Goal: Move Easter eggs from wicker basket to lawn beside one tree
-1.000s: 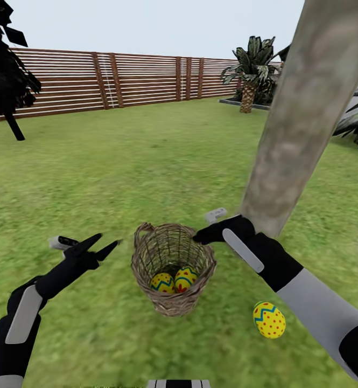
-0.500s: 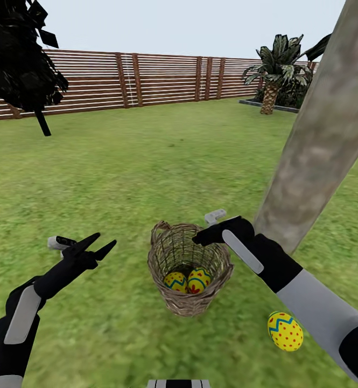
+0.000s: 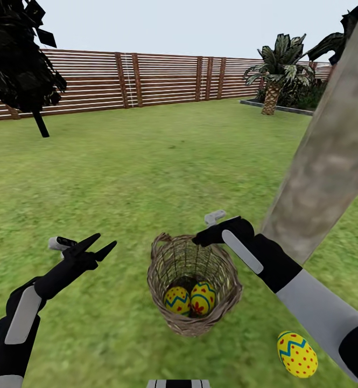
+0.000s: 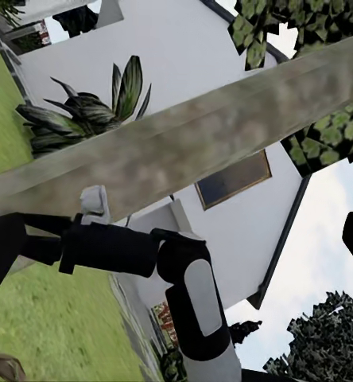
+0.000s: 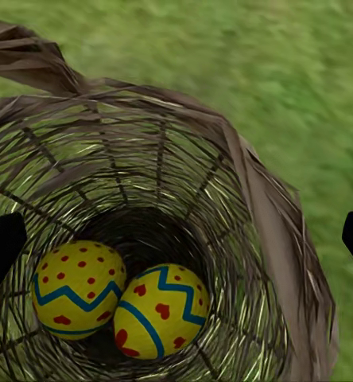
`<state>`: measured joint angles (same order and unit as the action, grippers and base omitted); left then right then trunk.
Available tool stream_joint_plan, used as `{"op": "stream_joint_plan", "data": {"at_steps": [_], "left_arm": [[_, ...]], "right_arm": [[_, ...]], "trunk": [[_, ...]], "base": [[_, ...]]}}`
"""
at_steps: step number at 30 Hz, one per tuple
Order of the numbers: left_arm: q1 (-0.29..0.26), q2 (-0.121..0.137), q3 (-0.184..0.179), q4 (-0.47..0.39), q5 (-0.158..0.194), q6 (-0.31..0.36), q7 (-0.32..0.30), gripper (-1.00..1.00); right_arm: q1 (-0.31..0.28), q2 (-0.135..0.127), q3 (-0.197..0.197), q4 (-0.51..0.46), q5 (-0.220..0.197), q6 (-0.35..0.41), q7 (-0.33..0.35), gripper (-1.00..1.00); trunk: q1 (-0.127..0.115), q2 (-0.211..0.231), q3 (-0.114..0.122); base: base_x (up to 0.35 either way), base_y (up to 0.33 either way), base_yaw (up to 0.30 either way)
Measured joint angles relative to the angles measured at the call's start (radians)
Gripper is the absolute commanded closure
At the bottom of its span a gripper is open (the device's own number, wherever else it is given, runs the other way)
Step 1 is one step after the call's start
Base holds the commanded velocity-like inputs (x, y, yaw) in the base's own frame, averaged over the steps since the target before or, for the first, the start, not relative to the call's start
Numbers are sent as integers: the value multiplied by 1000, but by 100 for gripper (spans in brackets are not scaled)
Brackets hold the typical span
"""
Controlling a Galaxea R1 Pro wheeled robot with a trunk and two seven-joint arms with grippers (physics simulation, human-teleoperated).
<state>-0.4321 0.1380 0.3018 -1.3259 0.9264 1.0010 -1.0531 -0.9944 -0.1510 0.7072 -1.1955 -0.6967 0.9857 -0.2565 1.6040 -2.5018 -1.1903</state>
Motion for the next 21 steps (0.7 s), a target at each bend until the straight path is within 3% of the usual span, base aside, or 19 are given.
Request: {"op": "stream_joint_plan", "data": {"at_steps": [6,7,14,21], "left_arm": [[0,-2,0,-1,1,-1,0,-100],[0,-3,0,-1,1,-2,-1,-100],[0,-7,-2,-4,1,-1,-2,-100],[0,-6,-4,-3,0,1,-2,-100]], "right_arm": [[7,4,-1,18,-2,1,1,-100],[10,14,-1,35,-2,1,1,-100],[14,151,-3,311,-3,19,0,-100],[14,168,-8,352,-1,22,1,-100]], "trunk": [[0,0,0],[0,0,0],[3,-1,-19],[6,-3,-46]], "base": [[11,1,0],[0,0,0],[0,0,0],[0,0,0]]}}
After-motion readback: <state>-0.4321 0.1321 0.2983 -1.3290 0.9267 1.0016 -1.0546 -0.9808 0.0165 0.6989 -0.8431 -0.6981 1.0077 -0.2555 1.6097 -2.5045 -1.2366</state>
